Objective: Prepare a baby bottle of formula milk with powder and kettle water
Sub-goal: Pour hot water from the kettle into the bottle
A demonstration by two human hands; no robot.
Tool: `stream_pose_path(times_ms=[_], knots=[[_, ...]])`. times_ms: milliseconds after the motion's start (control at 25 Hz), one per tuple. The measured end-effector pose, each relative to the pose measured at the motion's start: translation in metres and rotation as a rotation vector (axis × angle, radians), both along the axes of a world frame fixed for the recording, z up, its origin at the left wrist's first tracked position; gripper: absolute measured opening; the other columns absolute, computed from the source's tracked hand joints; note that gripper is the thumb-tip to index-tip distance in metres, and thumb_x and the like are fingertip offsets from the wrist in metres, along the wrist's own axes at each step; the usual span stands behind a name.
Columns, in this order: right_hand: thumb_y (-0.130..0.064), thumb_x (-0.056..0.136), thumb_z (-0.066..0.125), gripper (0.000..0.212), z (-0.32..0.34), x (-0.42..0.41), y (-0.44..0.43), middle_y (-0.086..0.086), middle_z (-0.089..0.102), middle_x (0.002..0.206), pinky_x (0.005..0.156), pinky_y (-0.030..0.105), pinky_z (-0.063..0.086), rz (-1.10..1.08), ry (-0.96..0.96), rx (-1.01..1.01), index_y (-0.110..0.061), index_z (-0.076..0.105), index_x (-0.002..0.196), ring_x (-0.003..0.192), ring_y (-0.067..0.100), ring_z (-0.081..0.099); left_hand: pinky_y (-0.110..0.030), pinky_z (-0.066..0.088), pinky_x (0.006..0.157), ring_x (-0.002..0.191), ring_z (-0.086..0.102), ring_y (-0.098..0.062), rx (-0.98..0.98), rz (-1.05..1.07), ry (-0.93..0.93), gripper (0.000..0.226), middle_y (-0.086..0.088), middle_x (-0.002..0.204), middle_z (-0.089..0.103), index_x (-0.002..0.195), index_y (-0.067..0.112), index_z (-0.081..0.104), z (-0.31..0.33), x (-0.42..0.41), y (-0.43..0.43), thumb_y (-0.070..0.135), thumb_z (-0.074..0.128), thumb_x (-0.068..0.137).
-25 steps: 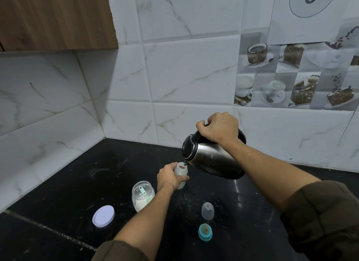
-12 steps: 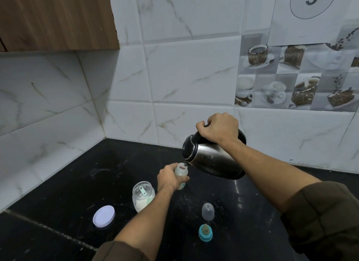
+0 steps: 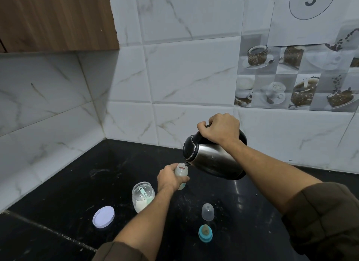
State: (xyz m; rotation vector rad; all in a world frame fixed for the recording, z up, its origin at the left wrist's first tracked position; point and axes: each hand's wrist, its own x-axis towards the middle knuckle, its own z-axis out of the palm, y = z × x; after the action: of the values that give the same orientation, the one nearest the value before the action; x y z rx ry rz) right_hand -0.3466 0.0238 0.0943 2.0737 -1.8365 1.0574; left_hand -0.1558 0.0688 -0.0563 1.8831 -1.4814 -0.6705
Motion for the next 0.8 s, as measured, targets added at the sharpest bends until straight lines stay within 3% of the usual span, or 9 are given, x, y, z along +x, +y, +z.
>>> stream_pose_path(times_ms=[240,400,560,800], knots=[[-0.043,0.077,0.053,0.044,-0.013,-0.016,-0.002,-0.003,0.028,0.041,0.048,0.025,0.032,-0.055,-0.221,0.047,-0.016,0.04,0.045,0.042,0.02,0.03,-0.038,0.056,0.097,0.105,0.069,-0.016,-0.046,0.021,0.106,0.061,0.005,0.111,0.076,0.127,0.027,0.072,-0.003,0.003,0.001,0.035,0.095,0.071],[-0.043,0.08,0.056,0.045,-0.031,-0.033,-0.006,-0.003,0.034,0.042,0.048,0.027,0.032,-0.11,-0.448,0.115,-0.016,0.045,0.045,0.043,0.021,0.035,-0.038,0.058,0.094,0.099,0.07,-0.012,-0.087,0.005,0.161,0.053,0.01,0.103,0.076,0.119,0.028,0.075,-0.004,0.001,0.003,0.036,0.095,0.07],[-0.041,0.08,0.057,0.046,-0.051,-0.045,-0.01,-0.001,0.031,0.045,0.051,0.031,0.032,-0.176,-0.695,0.175,-0.016,0.037,0.047,0.046,0.023,0.034,-0.035,0.058,0.093,0.098,0.071,-0.009,-0.086,-0.007,0.176,0.052,0.012,0.101,0.077,0.118,0.028,0.076,-0.006,-0.004,0.005,0.036,0.096,0.07],[-0.039,0.082,0.058,0.047,-0.082,-0.057,-0.02,0.0,0.031,0.046,0.049,0.033,0.031,-0.261,-0.889,0.226,-0.014,0.037,0.048,0.047,0.024,0.035,-0.032,0.057,0.09,0.097,0.07,-0.011,-0.015,0.035,0.112,0.05,0.009,0.102,0.076,0.115,0.025,0.072,-0.017,-0.002,0.007,0.036,0.095,0.071]])
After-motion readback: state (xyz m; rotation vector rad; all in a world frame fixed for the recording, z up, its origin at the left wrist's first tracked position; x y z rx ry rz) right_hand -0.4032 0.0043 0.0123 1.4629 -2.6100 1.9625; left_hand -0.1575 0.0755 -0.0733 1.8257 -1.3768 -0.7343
